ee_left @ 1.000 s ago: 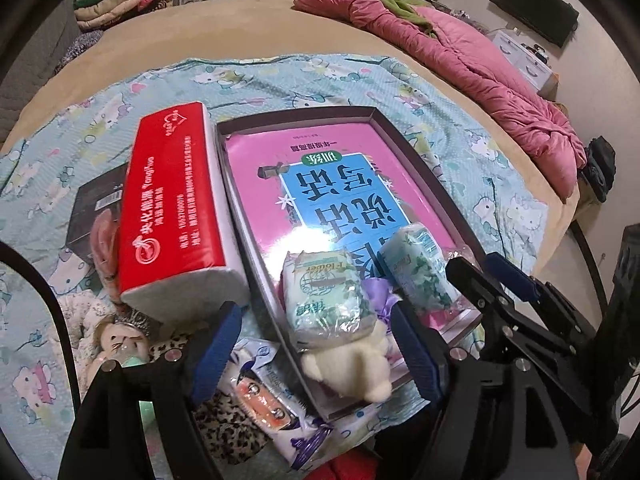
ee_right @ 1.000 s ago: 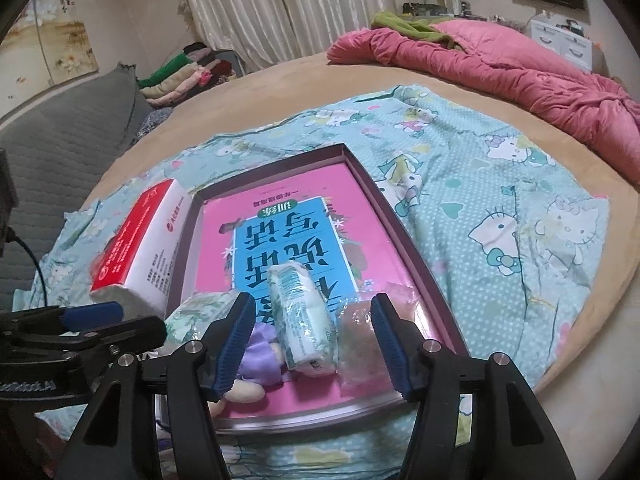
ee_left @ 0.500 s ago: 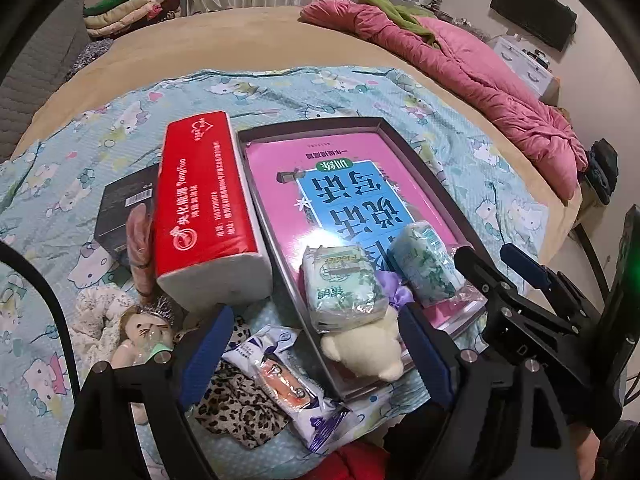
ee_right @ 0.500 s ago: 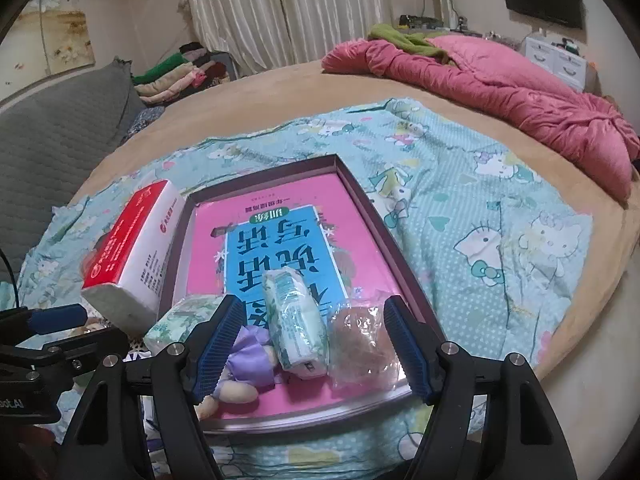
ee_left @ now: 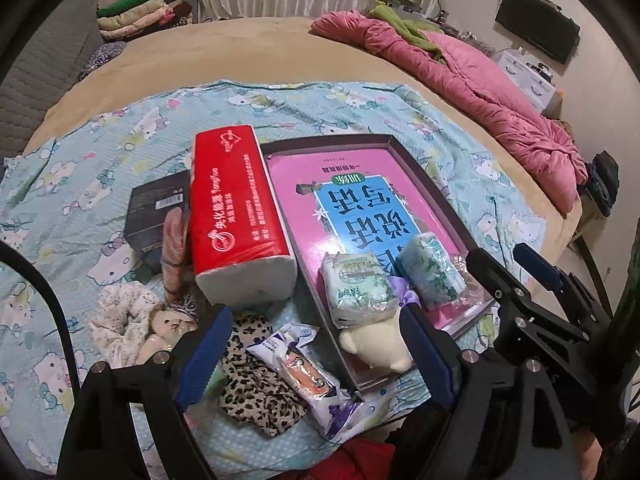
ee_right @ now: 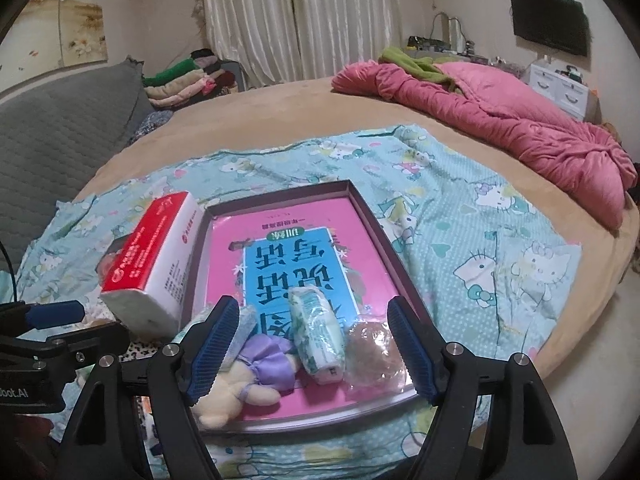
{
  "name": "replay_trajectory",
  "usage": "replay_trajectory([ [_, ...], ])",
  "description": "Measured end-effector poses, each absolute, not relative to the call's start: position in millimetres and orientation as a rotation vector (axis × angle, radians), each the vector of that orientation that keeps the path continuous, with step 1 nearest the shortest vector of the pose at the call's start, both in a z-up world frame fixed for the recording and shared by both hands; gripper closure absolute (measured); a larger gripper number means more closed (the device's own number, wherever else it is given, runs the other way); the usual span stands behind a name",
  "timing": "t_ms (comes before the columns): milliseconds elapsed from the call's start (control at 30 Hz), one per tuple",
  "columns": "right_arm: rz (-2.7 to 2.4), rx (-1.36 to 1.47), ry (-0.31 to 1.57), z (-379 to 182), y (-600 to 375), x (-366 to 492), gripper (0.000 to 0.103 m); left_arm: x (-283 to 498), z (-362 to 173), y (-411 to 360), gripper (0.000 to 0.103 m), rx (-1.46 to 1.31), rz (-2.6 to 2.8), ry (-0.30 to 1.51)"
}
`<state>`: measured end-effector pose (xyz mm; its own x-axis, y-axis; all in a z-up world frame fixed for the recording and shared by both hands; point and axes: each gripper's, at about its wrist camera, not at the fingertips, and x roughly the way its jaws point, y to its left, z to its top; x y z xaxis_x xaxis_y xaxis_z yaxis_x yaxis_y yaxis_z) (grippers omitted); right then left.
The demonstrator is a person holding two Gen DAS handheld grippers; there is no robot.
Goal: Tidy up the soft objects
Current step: 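Withdraw both tools from the tray back toward the pile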
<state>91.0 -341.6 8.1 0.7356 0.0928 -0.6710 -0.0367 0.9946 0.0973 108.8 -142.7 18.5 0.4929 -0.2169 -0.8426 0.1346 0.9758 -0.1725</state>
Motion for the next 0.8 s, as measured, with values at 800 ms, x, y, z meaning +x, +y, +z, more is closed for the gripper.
replay_trajectory([
  [800,0.222,0.005,0.692,47.3,-285.8,67.0,0.025,96.1,56.3,-29.5,0.018,-0.217,-0.026,0.976],
])
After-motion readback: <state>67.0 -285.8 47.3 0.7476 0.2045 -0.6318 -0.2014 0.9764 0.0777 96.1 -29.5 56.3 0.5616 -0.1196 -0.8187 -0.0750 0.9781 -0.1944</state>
